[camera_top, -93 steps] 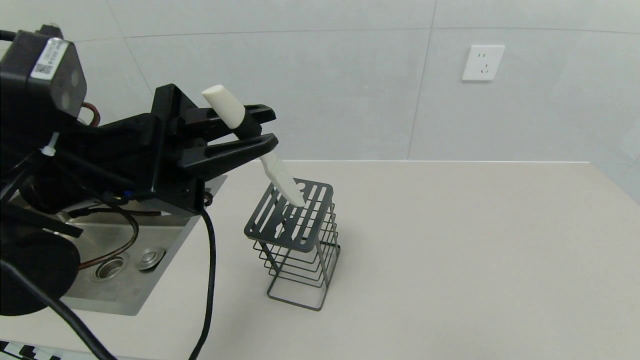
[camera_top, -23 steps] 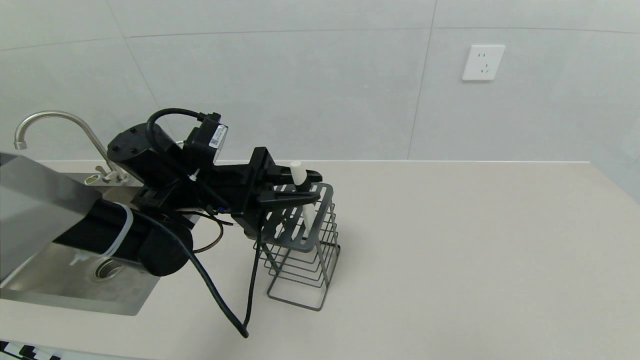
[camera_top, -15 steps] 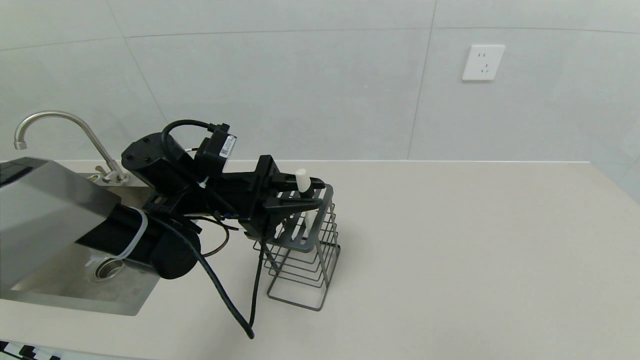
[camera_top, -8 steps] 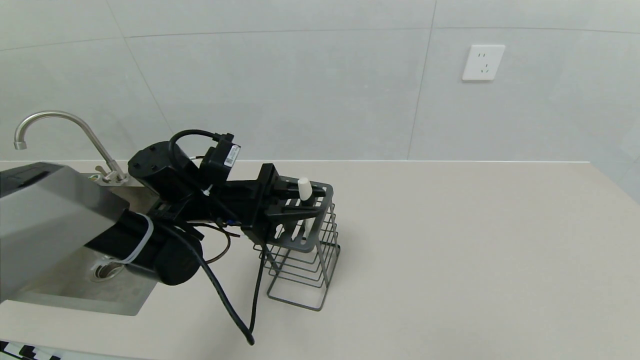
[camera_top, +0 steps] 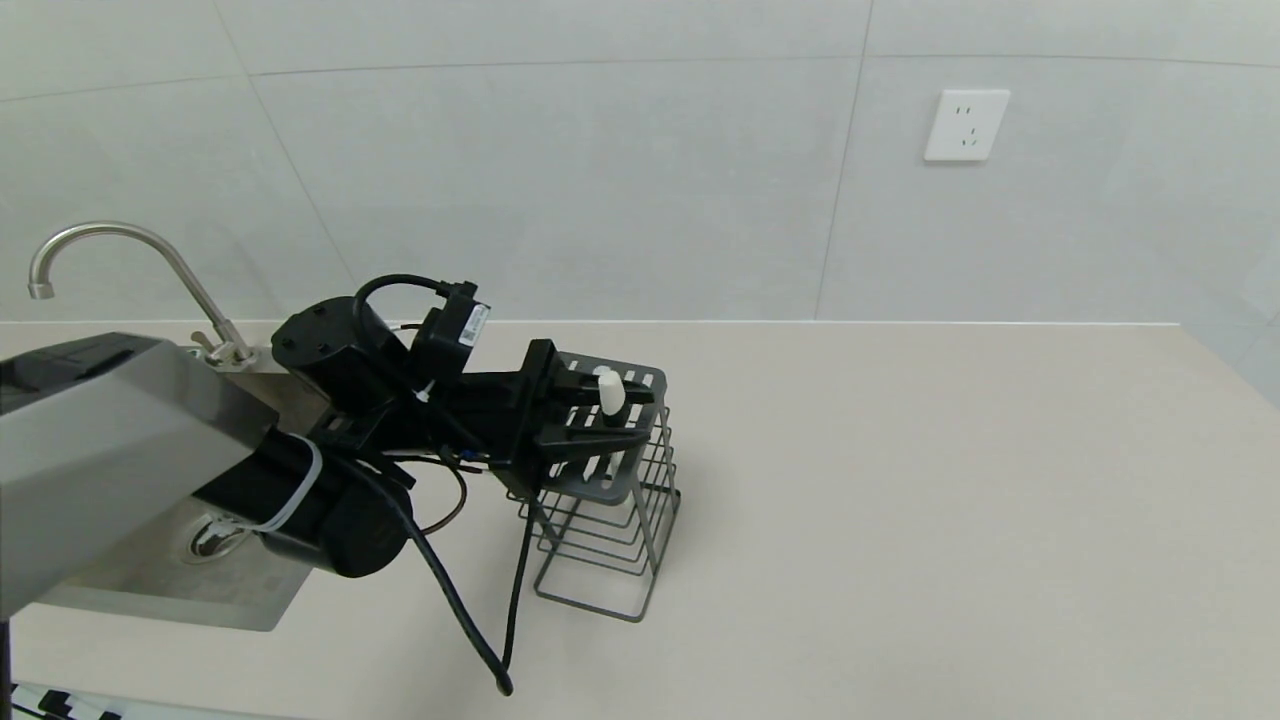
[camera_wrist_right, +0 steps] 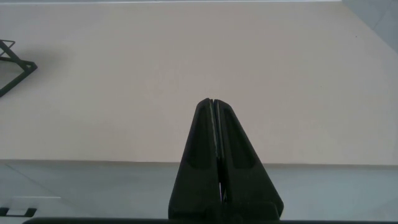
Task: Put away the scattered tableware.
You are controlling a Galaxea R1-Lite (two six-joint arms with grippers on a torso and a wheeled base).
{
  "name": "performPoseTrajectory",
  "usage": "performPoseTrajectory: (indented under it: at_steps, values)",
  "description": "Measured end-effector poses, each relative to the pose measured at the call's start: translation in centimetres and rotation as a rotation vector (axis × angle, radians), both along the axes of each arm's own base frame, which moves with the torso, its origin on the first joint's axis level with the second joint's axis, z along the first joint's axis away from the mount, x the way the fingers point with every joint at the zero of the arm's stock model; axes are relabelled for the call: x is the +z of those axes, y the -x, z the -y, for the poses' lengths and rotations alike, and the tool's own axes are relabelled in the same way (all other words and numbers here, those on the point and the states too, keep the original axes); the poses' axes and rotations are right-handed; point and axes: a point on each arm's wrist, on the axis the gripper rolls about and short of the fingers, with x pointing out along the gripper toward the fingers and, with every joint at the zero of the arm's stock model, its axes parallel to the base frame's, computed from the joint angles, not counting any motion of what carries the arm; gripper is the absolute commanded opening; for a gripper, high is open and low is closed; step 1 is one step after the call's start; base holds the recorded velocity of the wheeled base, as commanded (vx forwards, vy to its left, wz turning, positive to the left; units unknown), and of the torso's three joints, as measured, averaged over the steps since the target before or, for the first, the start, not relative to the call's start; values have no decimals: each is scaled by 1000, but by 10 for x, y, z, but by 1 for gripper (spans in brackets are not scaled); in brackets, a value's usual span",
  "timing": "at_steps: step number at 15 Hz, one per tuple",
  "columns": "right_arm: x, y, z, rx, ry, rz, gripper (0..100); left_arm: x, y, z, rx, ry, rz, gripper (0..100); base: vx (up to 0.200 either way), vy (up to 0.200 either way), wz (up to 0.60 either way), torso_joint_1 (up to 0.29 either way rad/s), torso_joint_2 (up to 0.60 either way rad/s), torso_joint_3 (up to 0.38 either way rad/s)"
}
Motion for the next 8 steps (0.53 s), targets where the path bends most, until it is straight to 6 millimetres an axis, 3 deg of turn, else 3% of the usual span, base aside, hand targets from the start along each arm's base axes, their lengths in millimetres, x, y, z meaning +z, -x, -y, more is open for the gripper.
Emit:
performPoseTrajectory:
  at_steps: [8]
  values:
    - [0, 0, 0, 0, 0, 0, 0, 17, 9, -5, 4, 11, 38, 100, 0, 0, 0, 0, 0, 0]
